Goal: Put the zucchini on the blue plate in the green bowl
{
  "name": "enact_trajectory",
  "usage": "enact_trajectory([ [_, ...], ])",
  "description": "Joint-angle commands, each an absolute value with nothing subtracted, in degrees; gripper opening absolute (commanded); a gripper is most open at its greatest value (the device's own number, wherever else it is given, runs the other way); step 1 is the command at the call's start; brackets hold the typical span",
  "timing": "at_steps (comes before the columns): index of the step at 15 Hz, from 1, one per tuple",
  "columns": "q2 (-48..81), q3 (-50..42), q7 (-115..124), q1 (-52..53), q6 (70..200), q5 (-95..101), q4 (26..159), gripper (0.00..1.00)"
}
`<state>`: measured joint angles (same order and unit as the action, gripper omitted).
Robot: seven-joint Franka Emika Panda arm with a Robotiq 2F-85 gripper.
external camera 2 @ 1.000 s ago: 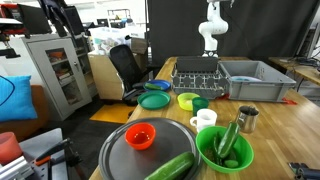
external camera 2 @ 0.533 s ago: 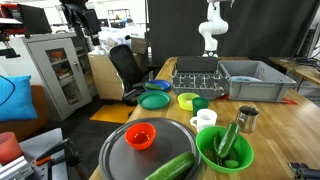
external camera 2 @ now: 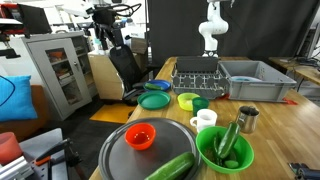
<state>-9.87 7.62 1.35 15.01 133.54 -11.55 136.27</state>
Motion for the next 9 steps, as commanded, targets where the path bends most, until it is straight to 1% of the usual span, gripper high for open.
enact_trajectory([
  [1, -10.3, 8.7, 1.2, 13.9, 133.3, -11.8, 136.3, 1.00],
  [6, -11.6, 8.7, 1.2, 13.9, 133.2, -11.8, 136.9, 1.00],
  [9, -7.0, 8.7, 1.8, 13.7, 131.0, -12.0, 131.5, 1.00],
])
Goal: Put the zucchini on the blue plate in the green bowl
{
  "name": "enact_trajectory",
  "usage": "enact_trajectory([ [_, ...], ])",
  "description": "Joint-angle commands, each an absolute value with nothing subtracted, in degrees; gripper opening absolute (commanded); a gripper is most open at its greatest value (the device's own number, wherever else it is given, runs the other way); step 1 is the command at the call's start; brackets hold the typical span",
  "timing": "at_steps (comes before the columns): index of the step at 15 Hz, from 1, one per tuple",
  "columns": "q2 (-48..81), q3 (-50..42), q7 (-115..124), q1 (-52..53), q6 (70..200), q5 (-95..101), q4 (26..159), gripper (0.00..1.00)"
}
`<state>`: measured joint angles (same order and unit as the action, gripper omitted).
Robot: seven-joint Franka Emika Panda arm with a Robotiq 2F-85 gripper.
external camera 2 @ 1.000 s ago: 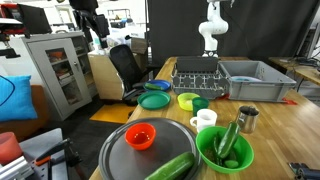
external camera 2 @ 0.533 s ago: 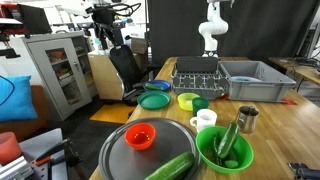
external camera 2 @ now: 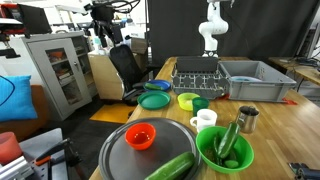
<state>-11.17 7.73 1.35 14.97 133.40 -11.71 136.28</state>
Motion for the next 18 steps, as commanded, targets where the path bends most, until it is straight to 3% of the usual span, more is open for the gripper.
enact_trajectory([
  [1, -4.0, 9.0, 3.4, 13.5, 129.6, -10.9, 128.3, 1.00],
  [11, 28.0, 8.8, 20.8, 16.8, 124.2, -4.5, 95.3, 1.00],
  [12, 24.5, 8.7, 19.2, 16.5, 127.2, -4.5, 100.3, 1.00],
  [18, 25.5, 8.6, 19.5, 16.7, 127.3, -4.5, 99.0, 1.00],
])
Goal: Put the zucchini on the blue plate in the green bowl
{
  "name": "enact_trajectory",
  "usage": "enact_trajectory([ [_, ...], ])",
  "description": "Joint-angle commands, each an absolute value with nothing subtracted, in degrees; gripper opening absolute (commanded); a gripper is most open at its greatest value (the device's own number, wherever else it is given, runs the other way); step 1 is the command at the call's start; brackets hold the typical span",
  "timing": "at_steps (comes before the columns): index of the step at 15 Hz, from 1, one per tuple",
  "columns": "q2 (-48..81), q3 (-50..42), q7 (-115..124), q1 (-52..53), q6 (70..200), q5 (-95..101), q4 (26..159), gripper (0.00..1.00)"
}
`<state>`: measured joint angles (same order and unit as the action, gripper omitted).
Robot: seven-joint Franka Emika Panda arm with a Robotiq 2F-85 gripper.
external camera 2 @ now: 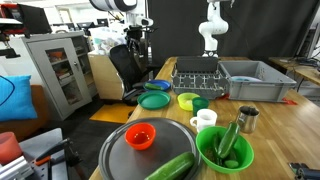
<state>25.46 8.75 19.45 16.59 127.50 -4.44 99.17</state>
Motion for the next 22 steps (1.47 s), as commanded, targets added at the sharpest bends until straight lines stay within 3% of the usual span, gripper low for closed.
enact_trajectory([
  [1, 25.5, 8.6, 19.5, 16.7, 127.3, -4.5, 99.1, 1.00],
  [8, 38.1, 4.6, 43.0, 20.9, 115.0, -4.0, 80.8, 1.00],
  [12, 46.5, 4.6, 53.1, 20.3, 116.0, -8.0, 71.2, 1.00],
  [22, 49.5, 3.9, 60.2, 20.4, 122.2, -11.4, 68.7, 1.00],
])
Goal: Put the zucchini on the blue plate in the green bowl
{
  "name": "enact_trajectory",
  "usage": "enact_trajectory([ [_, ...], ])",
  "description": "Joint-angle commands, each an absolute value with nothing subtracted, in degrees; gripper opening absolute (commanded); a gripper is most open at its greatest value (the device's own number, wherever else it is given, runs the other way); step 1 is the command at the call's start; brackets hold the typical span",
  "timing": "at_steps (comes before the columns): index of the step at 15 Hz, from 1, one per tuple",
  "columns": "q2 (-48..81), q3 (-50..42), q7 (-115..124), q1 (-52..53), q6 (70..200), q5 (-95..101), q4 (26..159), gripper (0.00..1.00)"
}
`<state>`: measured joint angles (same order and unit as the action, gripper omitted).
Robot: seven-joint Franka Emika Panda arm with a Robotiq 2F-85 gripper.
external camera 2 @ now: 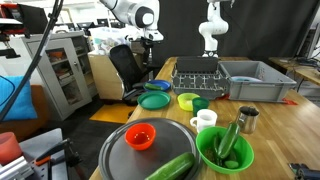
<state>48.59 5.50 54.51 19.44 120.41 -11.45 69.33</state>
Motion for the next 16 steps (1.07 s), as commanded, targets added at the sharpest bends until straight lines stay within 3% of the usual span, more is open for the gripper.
enact_trajectory([
  [1, 50.1, 3.0, 64.4, 20.8, 122.7, -11.5, 68.4, 1.00],
  [9, 56.3, 1.7, 86.7, 21.2, 127.2, -11.2, 67.5, 1.00],
  [16, 60.7, 2.3, 91.0, 20.3, 126.1, -10.3, 64.3, 1.00],
])
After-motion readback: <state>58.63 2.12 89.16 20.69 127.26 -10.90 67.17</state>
